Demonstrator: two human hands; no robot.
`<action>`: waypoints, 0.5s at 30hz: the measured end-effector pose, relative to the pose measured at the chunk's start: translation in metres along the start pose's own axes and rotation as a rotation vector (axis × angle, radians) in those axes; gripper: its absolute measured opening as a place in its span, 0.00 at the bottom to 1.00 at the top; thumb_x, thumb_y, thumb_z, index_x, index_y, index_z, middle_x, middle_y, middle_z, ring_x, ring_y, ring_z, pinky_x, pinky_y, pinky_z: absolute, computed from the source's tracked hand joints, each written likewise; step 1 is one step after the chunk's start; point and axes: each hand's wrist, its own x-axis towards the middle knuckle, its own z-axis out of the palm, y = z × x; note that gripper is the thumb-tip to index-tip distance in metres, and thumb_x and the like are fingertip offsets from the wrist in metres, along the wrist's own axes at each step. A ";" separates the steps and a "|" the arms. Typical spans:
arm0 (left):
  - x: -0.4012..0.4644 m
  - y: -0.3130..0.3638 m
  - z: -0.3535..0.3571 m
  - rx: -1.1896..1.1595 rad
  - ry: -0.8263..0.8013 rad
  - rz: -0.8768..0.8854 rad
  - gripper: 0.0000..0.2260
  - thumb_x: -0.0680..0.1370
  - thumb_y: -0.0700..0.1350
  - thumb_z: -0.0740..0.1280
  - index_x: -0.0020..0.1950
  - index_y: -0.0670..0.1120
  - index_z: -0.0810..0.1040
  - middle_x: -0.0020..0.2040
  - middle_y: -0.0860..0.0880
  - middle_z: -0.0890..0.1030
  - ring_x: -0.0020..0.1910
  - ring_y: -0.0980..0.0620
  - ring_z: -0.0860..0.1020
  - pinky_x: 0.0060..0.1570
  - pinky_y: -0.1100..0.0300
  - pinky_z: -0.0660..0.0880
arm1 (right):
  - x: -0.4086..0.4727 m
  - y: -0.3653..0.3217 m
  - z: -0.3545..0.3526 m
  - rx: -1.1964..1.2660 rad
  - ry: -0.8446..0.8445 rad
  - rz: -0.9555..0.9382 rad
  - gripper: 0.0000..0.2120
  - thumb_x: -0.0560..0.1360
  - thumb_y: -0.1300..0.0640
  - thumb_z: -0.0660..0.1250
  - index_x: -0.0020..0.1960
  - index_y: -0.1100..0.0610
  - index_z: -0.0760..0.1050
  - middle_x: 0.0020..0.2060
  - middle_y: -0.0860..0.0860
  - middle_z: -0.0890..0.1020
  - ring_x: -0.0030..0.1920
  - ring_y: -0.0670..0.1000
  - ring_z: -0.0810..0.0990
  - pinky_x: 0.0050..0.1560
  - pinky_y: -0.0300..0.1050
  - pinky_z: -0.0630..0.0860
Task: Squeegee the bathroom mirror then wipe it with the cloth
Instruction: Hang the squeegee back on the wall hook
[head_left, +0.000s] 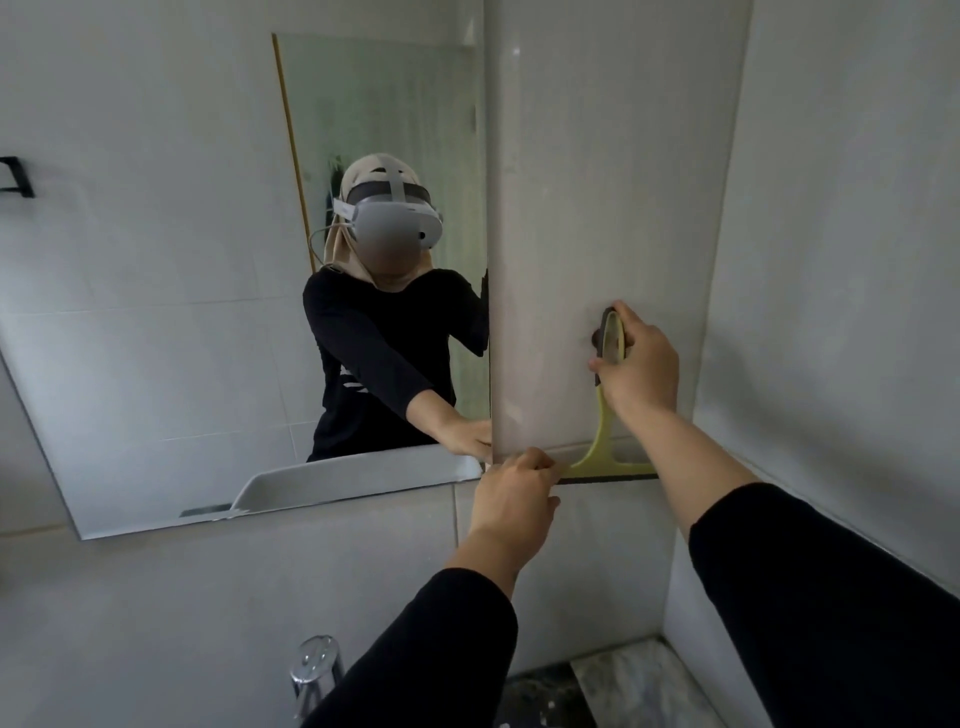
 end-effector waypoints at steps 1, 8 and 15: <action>-0.001 0.001 0.003 -0.009 -0.014 -0.009 0.19 0.79 0.45 0.64 0.70 0.50 0.72 0.67 0.51 0.72 0.64 0.46 0.71 0.59 0.53 0.70 | -0.003 0.002 0.001 0.012 0.001 -0.001 0.33 0.72 0.63 0.72 0.73 0.49 0.65 0.60 0.56 0.75 0.61 0.56 0.75 0.61 0.45 0.70; -0.013 -0.002 0.026 0.035 -0.133 -0.041 0.23 0.79 0.47 0.63 0.74 0.49 0.65 0.71 0.49 0.67 0.67 0.47 0.67 0.66 0.54 0.64 | -0.024 0.016 0.010 -0.018 -0.022 -0.007 0.33 0.69 0.62 0.74 0.71 0.49 0.67 0.58 0.55 0.76 0.59 0.56 0.76 0.59 0.49 0.73; -0.015 0.002 0.023 -0.039 -0.161 -0.027 0.26 0.78 0.46 0.64 0.75 0.47 0.63 0.73 0.48 0.63 0.71 0.46 0.63 0.72 0.54 0.58 | -0.028 0.013 0.004 -0.159 -0.088 -0.003 0.33 0.73 0.58 0.72 0.73 0.47 0.61 0.59 0.56 0.72 0.59 0.58 0.74 0.55 0.51 0.73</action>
